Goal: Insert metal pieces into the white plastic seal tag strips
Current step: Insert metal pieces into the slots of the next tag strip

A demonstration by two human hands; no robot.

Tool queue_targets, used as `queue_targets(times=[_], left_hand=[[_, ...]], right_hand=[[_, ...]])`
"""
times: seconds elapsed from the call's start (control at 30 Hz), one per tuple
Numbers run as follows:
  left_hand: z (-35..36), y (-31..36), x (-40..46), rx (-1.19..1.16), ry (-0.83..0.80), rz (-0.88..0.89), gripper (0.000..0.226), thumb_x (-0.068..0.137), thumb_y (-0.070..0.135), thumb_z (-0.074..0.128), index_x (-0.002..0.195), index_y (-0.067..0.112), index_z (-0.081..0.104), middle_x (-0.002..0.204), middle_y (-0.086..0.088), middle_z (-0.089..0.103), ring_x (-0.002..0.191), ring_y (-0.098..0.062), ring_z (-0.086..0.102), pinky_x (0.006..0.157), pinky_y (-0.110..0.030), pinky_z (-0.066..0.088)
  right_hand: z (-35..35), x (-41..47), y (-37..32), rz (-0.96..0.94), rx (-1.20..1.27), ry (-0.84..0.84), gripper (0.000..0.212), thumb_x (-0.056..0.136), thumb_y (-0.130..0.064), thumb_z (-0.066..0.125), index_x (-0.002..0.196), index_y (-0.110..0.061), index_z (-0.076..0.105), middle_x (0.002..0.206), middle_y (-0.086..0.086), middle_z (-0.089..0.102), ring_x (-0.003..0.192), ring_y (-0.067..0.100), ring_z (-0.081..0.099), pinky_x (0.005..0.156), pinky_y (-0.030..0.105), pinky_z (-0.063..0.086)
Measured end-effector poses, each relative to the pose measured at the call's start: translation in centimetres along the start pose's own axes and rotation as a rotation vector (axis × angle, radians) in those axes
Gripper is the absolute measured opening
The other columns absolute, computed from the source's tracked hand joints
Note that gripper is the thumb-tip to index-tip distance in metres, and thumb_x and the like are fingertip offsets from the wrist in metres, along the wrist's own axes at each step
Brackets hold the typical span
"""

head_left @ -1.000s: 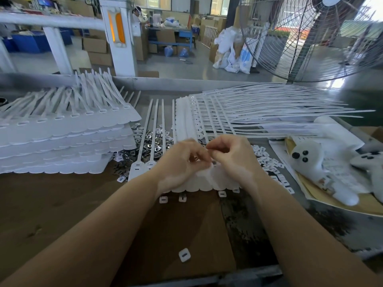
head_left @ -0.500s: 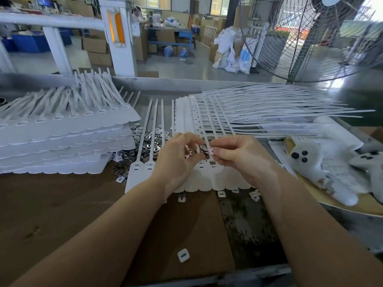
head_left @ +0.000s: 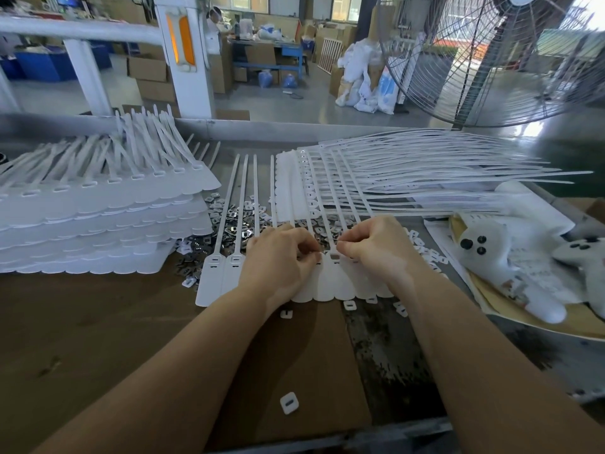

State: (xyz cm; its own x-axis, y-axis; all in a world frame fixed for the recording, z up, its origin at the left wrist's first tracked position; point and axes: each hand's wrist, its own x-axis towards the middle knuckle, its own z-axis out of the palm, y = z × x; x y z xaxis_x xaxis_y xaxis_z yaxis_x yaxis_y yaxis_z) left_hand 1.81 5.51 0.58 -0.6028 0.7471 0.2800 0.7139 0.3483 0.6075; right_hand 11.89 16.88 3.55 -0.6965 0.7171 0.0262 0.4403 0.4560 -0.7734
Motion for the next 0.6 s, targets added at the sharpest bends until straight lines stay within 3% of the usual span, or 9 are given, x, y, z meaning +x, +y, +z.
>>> queue_targets(times=[0.27, 0.43, 0.6], left_hand=[[0.0, -0.2, 0.0, 0.002, -0.001, 0.000, 0.014, 0.085, 0.030, 0.063, 0.078, 0.039, 0.054, 0.080, 0.018, 0.049, 0.093, -0.012, 0.048, 0.093, -0.040, 0.040], [0.1, -0.3, 0.0, 0.007, -0.002, -0.006, 0.014, 0.085, 0.030, 0.062, 0.079, 0.039, 0.055, 0.083, 0.016, 0.052, 0.093, -0.012, 0.048, 0.093, -0.038, 0.040], [0.1, -0.2, 0.1, 0.000, -0.004, -0.015, 0.010, 0.085, 0.030, 0.063, 0.080, 0.037, 0.059, 0.087, 0.013, 0.056, 0.094, -0.014, 0.049, 0.093, -0.039, 0.040]], right_hand=[[0.1, 0.2, -0.5, 0.074, 0.002, -0.032, 0.018, 0.079, -0.012, 0.071, 0.064, -0.020, 0.067, 0.072, -0.005, 0.062, 0.075, 0.009, 0.060, 0.071, 0.025, 0.047], [0.2, 0.5, -0.8, 0.110, -0.046, -0.020, 0.004, 0.077, -0.011, 0.072, 0.074, -0.009, 0.071, 0.079, 0.004, 0.067, 0.075, 0.011, 0.061, 0.075, 0.030, 0.050], [0.1, 0.7, -1.2, 0.147, -0.113, -0.033, 0.026, 0.076, -0.010, 0.073, 0.096, 0.006, 0.068, 0.100, 0.018, 0.068, 0.093, 0.026, 0.064, 0.085, 0.039, 0.051]])
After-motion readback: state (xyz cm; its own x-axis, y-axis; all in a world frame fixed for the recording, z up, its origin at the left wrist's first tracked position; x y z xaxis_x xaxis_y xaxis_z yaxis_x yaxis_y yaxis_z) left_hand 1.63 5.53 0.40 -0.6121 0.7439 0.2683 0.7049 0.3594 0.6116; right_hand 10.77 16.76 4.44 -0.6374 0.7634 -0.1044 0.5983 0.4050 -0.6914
